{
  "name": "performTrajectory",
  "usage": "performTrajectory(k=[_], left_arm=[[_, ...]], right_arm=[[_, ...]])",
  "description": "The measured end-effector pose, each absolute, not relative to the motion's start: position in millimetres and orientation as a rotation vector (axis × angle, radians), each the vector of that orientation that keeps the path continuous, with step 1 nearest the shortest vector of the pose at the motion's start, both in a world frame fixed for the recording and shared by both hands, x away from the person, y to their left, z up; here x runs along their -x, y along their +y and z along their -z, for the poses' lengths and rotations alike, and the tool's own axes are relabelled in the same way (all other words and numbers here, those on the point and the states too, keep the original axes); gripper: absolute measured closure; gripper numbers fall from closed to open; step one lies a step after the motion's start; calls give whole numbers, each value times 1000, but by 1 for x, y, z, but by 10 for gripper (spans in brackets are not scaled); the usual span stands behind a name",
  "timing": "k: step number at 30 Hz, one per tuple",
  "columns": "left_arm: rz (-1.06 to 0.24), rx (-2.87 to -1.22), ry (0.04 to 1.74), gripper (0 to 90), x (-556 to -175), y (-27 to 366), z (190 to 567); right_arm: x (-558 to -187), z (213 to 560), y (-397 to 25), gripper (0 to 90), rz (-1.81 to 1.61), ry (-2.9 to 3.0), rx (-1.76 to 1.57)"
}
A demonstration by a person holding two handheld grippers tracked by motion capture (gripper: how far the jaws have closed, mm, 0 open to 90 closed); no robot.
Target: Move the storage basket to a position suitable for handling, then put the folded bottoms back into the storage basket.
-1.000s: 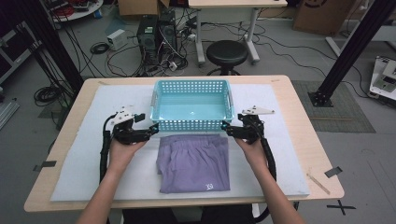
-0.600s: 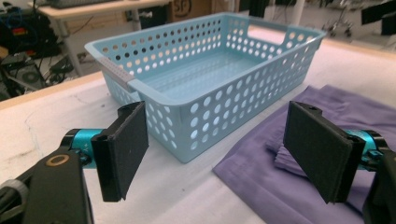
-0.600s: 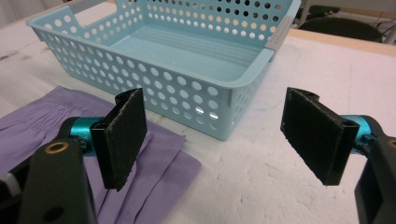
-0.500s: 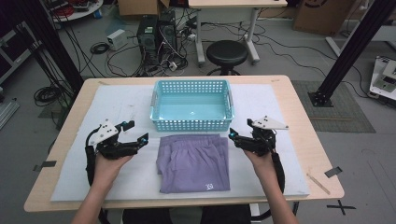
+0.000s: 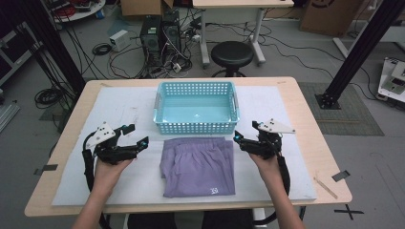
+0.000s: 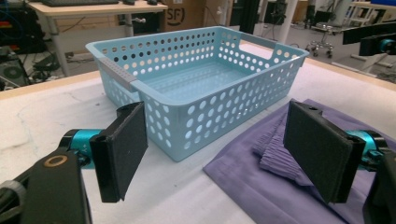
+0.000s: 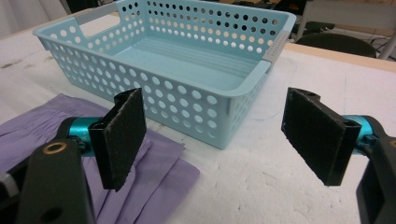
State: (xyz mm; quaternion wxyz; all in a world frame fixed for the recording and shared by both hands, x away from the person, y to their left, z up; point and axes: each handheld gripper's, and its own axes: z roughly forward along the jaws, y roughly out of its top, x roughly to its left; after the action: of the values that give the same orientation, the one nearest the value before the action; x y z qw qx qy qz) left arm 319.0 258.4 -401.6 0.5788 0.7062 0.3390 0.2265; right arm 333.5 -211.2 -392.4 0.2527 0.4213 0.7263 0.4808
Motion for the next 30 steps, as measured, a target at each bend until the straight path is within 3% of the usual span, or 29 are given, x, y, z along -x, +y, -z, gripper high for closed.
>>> performTrajectory(k=[25,30], left_arm=[[-543,-1660,750,218,-314,242,392],[-481,-1684,794,218,-312,241,393]], right_arm=[[-324,385,-229,229,-1299,1958,-1163],[-319,386,-225,229,-1293,1961,-1153]])
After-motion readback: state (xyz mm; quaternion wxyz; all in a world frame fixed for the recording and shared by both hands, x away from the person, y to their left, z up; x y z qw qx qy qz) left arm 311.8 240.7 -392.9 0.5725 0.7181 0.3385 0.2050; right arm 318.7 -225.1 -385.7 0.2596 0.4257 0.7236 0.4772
